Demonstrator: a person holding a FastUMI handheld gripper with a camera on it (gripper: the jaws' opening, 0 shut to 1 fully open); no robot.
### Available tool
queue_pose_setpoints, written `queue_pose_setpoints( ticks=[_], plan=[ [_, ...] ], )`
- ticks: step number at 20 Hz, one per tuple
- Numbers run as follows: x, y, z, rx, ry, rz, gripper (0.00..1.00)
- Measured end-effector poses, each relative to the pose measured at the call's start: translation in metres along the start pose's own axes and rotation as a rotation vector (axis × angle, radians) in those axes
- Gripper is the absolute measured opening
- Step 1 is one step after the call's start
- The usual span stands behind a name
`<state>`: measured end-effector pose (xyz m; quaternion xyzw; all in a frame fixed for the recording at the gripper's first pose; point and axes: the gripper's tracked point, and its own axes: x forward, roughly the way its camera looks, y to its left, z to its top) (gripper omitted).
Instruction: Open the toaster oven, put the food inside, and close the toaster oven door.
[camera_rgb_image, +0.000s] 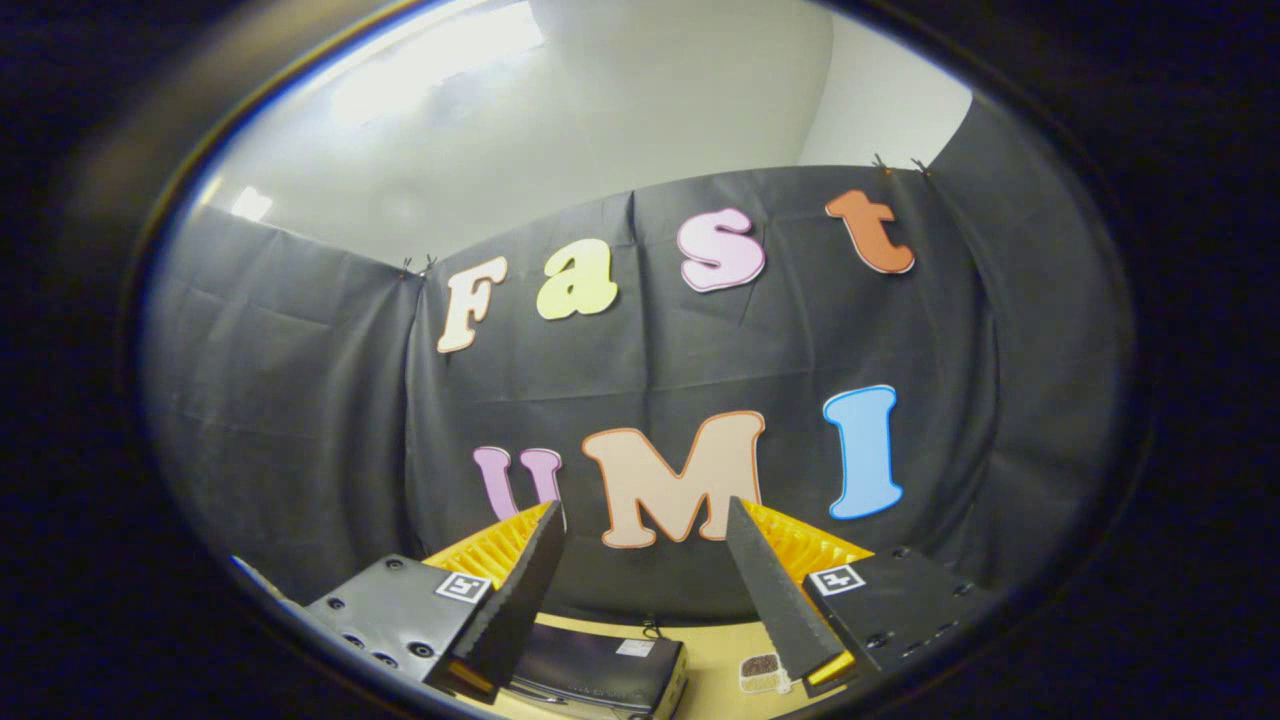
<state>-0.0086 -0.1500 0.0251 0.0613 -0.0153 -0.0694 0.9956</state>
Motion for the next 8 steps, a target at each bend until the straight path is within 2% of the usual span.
queue_pose_setpoints(
  ticks=[4,8],
  plan=[
    [-0.008,-0.021,-0.001,0.01,0.01,0.007,1.0],
    [-0.015,-0.055,0.005,-0.005,-0.006,-0.024,1.0]
  ],
)
